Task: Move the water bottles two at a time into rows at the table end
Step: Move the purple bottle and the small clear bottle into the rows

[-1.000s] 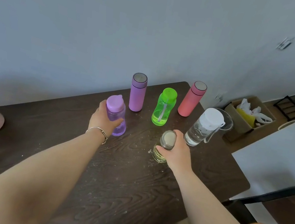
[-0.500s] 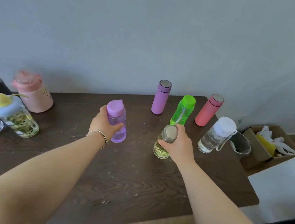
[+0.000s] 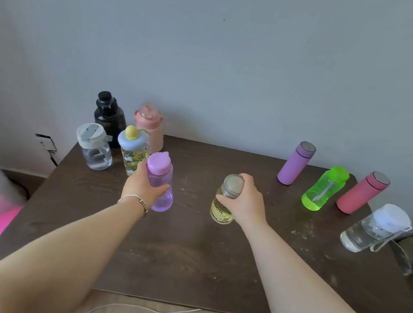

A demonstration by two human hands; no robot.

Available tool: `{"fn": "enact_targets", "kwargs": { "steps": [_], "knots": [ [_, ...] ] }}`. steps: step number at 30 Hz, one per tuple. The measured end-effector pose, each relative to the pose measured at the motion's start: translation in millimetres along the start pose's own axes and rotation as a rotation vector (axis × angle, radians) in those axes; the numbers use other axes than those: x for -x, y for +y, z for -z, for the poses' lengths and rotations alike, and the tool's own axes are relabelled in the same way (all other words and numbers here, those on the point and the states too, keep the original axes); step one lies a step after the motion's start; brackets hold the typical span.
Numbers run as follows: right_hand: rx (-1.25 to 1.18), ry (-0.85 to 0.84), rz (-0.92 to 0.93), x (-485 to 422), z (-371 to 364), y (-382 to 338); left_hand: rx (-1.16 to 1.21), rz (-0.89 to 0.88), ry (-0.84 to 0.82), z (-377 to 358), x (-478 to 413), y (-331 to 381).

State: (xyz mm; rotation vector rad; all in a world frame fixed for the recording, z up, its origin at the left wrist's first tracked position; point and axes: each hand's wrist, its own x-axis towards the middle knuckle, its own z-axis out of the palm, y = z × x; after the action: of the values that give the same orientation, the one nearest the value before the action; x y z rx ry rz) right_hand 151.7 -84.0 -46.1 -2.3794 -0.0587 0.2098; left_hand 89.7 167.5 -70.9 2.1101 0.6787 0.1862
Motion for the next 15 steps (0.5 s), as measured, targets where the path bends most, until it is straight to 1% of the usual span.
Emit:
{"fn": "enact_targets", "kwargs": {
  "steps": [8, 15],
  "knots": [
    [-0.028, -0.023, 0.013, 10.2, -94.2, -96.5, -0.051, -0.010, 0.021, 107.6, -34.8, -73.4],
    [-0.016, -0.047, 0.023, 8.7, -165.7, -152.7, -0.090, 0.006, 0.016, 165.0, -72.0, -124.0]
  ]
}}
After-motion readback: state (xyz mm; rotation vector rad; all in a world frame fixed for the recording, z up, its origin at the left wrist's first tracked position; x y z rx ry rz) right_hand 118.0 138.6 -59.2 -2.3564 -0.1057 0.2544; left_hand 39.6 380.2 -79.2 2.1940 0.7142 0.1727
